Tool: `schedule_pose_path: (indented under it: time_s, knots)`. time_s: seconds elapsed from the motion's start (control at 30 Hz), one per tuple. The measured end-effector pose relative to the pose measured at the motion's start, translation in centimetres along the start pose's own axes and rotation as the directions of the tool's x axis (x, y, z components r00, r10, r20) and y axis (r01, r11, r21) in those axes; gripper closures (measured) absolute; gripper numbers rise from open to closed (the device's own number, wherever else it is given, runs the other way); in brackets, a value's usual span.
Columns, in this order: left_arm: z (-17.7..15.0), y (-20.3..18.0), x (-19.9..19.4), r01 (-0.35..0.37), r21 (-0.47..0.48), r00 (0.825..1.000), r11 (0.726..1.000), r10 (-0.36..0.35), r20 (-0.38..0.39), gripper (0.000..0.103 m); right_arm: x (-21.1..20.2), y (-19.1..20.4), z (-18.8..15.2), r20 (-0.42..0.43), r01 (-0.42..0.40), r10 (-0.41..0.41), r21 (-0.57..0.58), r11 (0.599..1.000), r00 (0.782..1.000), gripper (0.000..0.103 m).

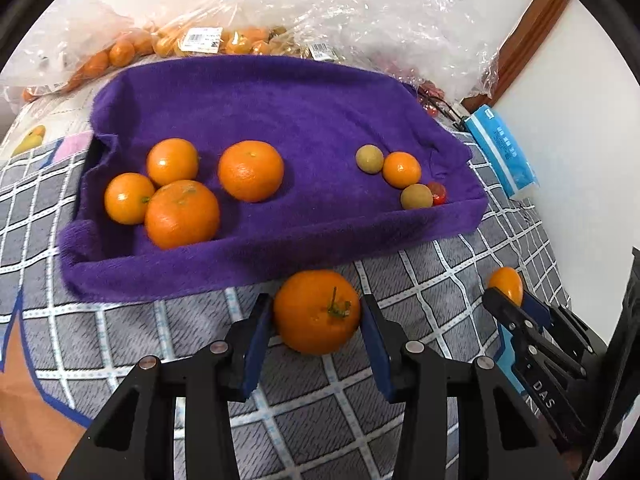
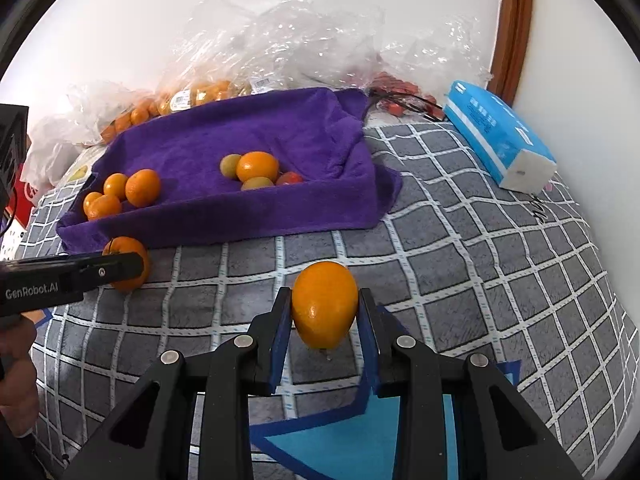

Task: Organize fruits
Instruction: 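Lift both held fruits and carry them over the purple towel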

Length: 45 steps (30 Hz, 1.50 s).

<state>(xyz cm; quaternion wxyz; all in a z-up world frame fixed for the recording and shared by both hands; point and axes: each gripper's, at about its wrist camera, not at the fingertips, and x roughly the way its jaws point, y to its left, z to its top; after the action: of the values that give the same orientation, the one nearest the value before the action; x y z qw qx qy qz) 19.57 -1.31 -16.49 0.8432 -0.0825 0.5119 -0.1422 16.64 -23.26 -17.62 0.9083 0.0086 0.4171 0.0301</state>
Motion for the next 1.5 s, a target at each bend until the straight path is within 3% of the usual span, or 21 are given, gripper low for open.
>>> schedule_pose_path:
  time_s: [0.7,1.5]
  knots:
    - [-2.1,3.5,-7.3,-0.021,-0.078,0.991,0.997,0.031,0.127,0.061,-4.2,5.4,0.4,0.086,-0.042,0.046,-0.042,0.998,0.995,0.071]
    - [-0.5,5.0,-10.6,-0.009,-0.124,0.978,0.992,0.034,0.207,0.061,-4.9,6.3,2.1,0.120,-0.060,0.067,-0.064,0.996,0.990,0.071]
